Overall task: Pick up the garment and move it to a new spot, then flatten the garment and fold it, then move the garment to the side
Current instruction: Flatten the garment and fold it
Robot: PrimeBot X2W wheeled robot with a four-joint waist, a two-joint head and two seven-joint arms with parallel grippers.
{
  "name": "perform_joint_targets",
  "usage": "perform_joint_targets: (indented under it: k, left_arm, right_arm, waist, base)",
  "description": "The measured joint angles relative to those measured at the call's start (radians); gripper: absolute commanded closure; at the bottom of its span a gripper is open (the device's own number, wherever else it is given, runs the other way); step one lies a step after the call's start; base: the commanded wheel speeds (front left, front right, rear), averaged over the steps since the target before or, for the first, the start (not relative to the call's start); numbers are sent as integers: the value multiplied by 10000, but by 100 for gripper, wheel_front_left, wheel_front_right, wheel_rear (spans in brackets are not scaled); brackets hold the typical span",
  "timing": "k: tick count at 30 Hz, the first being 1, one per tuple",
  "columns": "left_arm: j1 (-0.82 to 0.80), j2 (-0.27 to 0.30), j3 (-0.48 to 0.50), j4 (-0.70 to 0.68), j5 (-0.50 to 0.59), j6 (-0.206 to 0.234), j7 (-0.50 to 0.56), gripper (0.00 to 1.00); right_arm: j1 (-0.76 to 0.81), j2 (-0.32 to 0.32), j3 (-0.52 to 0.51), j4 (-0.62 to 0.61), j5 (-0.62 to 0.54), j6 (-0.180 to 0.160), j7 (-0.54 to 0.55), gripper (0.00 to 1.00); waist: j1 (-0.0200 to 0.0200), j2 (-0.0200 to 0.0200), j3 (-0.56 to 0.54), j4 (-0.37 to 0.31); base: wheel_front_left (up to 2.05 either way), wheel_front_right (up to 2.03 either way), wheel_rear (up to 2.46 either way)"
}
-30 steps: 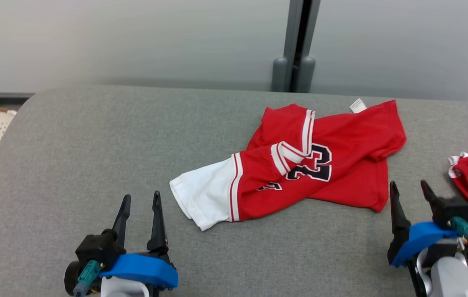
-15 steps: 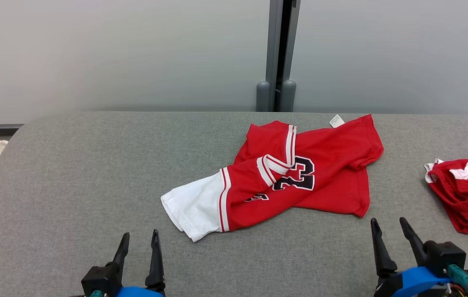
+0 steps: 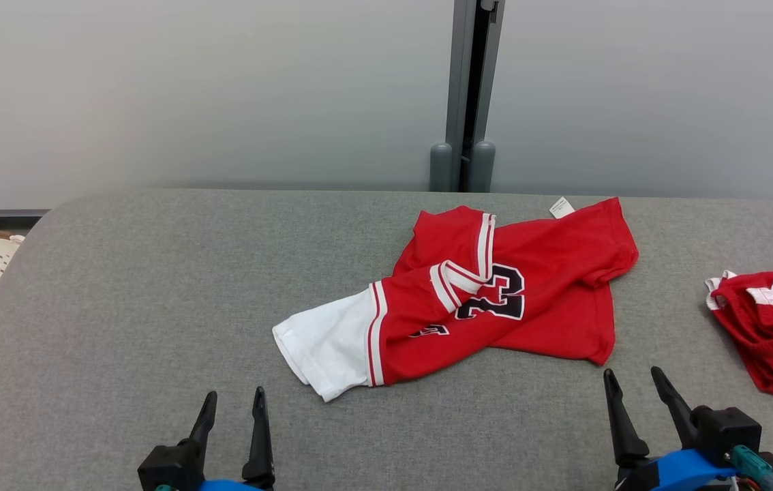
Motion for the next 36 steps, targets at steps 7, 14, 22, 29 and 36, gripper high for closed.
perform_joint_targets:
  k: [7,14,22,29,36]
  left_arm:
    - [-1,-4,-102,132,2,-77,6,0]
    - [-2220,884,-462,811,481,-487,1684,0]
    - [-4354,1223,-777,2445,186,-922,3950,0]
    - [-5388,1218,-899,3881,44,-974,4654,0]
    - [-5905,984,-1365,4431,-94,-1103,4527,71]
  right_arm:
    - [55,0,36,-67,19,0,0,0]
    - [-222,0,207,-259,-146,0,4,0]
    - [-822,-2,518,-487,-180,0,328,0]
    - [-1047,-2,529,-527,-198,0,407,0]
    - [-1276,0,399,-493,-376,0,552,0]
  waist:
    - [0,0,81,-2]
    - [2,0,774,-113]
    - [3,0,1907,-534]
    - [3,0,2599,-738]
    - [3,0,2785,-700]
  base:
    - [0,0,0]
    - [0,0,0]
    - [0,0,0]
    - [0,0,0]
    - [0,0,0]
